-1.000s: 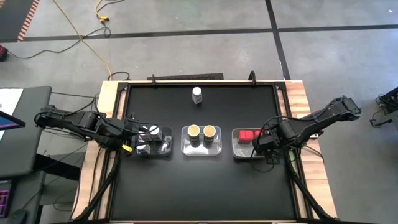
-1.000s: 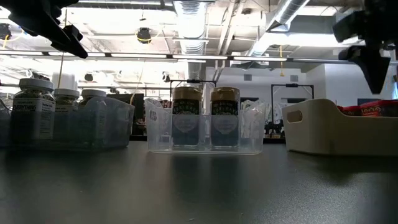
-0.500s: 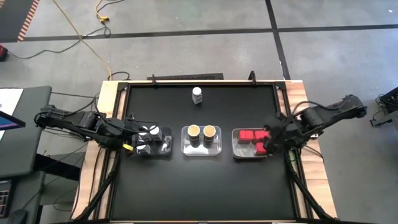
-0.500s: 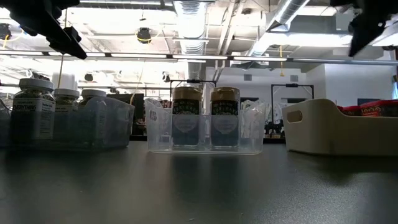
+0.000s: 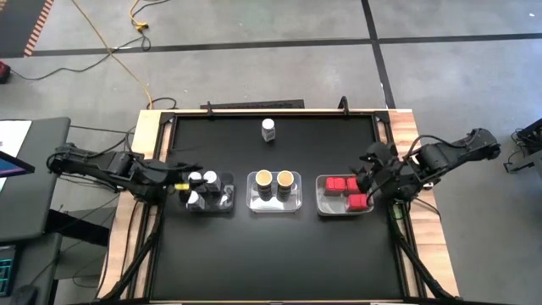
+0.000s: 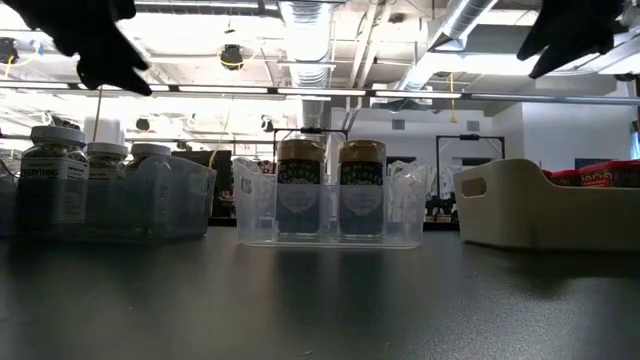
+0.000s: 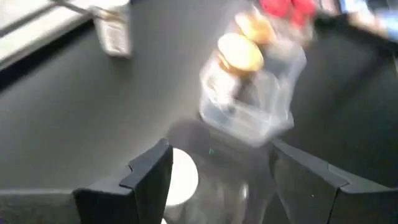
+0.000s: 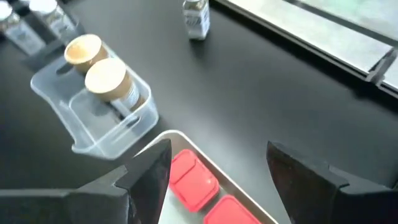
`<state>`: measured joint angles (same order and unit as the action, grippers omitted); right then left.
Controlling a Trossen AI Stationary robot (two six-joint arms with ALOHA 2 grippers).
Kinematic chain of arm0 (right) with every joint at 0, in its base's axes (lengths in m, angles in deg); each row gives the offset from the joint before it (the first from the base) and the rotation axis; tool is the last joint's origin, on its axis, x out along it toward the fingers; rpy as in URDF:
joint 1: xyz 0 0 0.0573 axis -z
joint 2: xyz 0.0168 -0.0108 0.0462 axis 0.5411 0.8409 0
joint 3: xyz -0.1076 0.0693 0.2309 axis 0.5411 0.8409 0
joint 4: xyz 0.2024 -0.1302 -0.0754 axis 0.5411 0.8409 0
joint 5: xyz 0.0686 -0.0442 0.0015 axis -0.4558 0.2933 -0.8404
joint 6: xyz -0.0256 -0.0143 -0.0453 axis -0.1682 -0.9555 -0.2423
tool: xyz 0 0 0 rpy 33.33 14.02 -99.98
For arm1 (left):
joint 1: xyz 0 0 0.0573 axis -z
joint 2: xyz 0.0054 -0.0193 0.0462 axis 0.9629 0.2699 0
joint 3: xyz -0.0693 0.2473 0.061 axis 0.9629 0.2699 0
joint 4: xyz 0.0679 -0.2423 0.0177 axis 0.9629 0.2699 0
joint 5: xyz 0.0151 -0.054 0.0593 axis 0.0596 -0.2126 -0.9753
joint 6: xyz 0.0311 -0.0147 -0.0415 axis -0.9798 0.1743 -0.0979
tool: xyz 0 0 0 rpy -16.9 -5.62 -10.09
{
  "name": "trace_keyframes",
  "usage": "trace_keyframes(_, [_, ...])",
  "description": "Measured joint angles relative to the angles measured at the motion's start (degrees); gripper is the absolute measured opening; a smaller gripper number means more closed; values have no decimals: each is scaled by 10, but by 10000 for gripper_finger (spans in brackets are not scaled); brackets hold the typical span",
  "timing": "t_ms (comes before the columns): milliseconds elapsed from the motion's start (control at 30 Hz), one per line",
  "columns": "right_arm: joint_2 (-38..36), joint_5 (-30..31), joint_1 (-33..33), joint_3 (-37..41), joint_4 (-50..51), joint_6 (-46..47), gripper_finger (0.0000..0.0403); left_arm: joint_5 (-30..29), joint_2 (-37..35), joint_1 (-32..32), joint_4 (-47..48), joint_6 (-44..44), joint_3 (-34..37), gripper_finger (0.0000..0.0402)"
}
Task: Sort spices by type
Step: Put the white seasoning bottle into the black bin
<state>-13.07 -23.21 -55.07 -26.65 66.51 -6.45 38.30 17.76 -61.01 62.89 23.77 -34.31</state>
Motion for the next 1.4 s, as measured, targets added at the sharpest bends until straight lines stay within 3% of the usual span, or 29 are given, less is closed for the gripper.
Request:
trace_keyframes(167, [0, 17, 0, 0, 1, 35, 292, -64, 0, -19, -54, 35, 0, 249])
trace_keyframes(367, [11, 17, 0, 0, -14, 14, 292, -69, 2, -83, -113, 14, -5, 249])
trace_keyframes(500, [19, 18, 6, 0, -14, 19, 292, -69, 34, -151, -114, -48, -40, 249])
trace_keyframes(667, [31, 18, 29, 1, -12, 77, 292, -54, 113, -260, -114, -114, -112, 249])
trace_keyframes(900, [42, 8, 49, 1, -14, 172, 292, 69, 248, -368, -98, -140, -210, 249])
trace_keyframes(1033, [49, 1, 46, 1, -19, 162, 292, 113, 321, -388, -73, -136, -261, 249])
trace_keyframes(1200, [44, 1, 25, 14, -5, 133, 292, 115, 401, -388, -68, -148, -319, 249])
trace_keyframes(1400, [-40, 1, -14, 94, -52, 120, 292, 118, 499, -375, -68, -151, -390, 249])
